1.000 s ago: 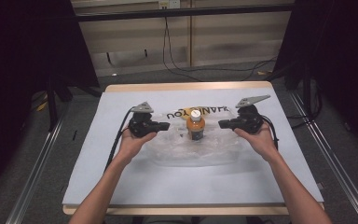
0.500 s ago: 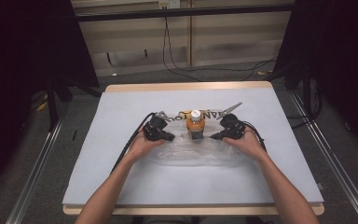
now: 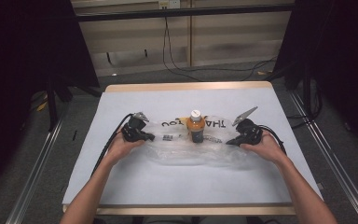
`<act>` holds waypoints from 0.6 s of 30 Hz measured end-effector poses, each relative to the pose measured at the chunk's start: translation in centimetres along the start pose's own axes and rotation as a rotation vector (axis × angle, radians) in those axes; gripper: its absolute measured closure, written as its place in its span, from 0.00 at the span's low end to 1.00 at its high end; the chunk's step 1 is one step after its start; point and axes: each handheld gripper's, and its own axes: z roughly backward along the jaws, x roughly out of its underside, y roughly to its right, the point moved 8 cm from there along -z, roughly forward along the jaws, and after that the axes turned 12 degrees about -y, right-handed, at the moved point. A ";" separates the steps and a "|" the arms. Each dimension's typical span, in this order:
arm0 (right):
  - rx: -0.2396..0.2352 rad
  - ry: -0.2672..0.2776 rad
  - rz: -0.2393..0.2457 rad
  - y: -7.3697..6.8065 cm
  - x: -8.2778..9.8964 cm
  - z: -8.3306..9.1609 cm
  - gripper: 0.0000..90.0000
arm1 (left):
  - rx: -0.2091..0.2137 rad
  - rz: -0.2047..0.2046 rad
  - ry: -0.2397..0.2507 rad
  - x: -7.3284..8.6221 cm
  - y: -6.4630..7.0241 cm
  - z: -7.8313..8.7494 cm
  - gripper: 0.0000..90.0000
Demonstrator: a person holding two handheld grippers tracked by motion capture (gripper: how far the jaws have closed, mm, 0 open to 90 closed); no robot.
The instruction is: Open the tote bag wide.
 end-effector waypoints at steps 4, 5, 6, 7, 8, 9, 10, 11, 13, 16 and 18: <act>0.014 0.002 0.002 0.0 0.2 0.1 1.00 | -0.002 0.022 0.011 -0.1 0.2 0.0 1.00; 0.015 -0.004 0.003 -0.1 0.2 0.1 1.00 | -0.003 0.010 -0.002 -0.1 0.2 0.0 1.00; 0.020 -0.003 -0.008 -0.1 0.0 0.0 1.00 | -0.006 -0.010 -0.022 0.0 0.1 0.1 1.00; 0.020 -0.003 -0.008 -0.1 0.0 0.0 1.00 | -0.007 -0.015 -0.026 0.0 0.1 0.1 1.00; 0.016 0.010 -0.012 -0.1 -0.3 0.0 1.00 | -0.010 0.003 -0.012 -0.2 0.4 0.0 1.00; 0.016 0.010 -0.012 -0.1 -0.3 0.0 1.00 | -0.004 0.012 0.003 -0.5 0.8 -0.1 1.00; 0.005 0.033 -0.016 0.0 -0.7 0.0 1.00 | 0.003 -0.004 0.007 -0.6 1.1 0.0 1.00; 0.003 0.041 -0.021 0.0 -0.8 0.0 1.00 | 0.003 -0.006 0.014 -0.8 1.3 0.1 1.00; -0.003 0.050 -0.020 -0.1 -1.1 0.0 1.00 | 0.009 -0.020 0.041 -1.3 1.9 0.5 1.00; -0.008 0.065 -0.016 -0.2 -1.6 0.2 1.00 | 0.015 -0.025 0.064 -1.7 2.3 0.8 1.00; -0.001 0.087 0.010 -0.5 -2.5 0.6 1.00 | 0.024 -0.042 0.072 -2.0 2.8 1.2 1.00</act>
